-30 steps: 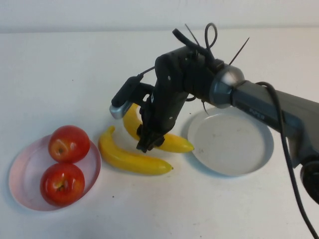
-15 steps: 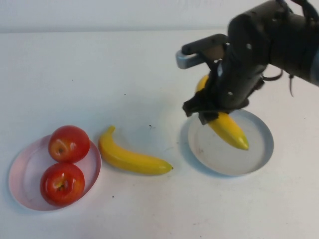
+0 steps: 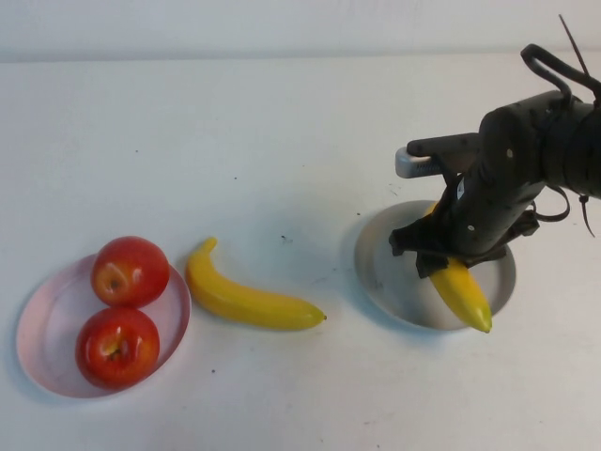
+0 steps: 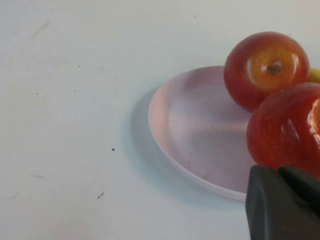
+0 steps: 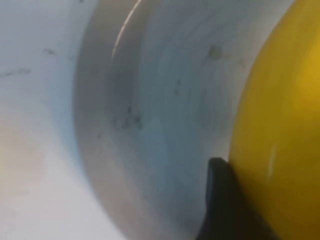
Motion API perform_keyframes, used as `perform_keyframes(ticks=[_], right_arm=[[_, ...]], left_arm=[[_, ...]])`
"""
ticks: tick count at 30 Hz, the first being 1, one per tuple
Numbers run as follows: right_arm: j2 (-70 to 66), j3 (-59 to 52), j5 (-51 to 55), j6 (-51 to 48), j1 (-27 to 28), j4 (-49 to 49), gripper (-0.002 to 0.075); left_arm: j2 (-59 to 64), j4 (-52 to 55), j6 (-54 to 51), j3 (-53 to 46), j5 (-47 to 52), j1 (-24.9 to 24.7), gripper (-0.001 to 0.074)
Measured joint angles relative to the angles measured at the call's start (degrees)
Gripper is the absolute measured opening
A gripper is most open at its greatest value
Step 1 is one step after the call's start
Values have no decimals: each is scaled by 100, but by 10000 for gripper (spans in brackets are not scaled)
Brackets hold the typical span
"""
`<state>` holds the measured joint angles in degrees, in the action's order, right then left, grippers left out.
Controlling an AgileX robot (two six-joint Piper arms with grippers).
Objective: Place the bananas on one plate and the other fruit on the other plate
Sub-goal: Put another type of fruit in the right plate
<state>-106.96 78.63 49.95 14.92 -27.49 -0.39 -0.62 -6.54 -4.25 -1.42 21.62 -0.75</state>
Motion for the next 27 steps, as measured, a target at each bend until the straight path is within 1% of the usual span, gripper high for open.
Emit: perform_keyframes(ticks=[6, 12, 18, 20, 22, 27], right_arm=[[-249, 1, -250, 0, 72, 39, 310], [-270, 1, -274, 0, 72, 39, 414], [6, 156, 13, -58, 18, 112, 435], [90, 344, 211, -350, -73, 145, 432], [144, 598, 419, -969, -265, 293, 424], [81, 1096, 505, -3396, -944, 1043, 419]], left_arm=[[0, 0, 0, 0, 0, 0, -2], [0, 0, 0, 0, 0, 0, -2], [0, 0, 0, 0, 0, 0, -2], [0, 0, 0, 0, 0, 0, -2], [0, 0, 0, 0, 0, 0, -2], [0, 0, 0, 0, 0, 0, -2]])
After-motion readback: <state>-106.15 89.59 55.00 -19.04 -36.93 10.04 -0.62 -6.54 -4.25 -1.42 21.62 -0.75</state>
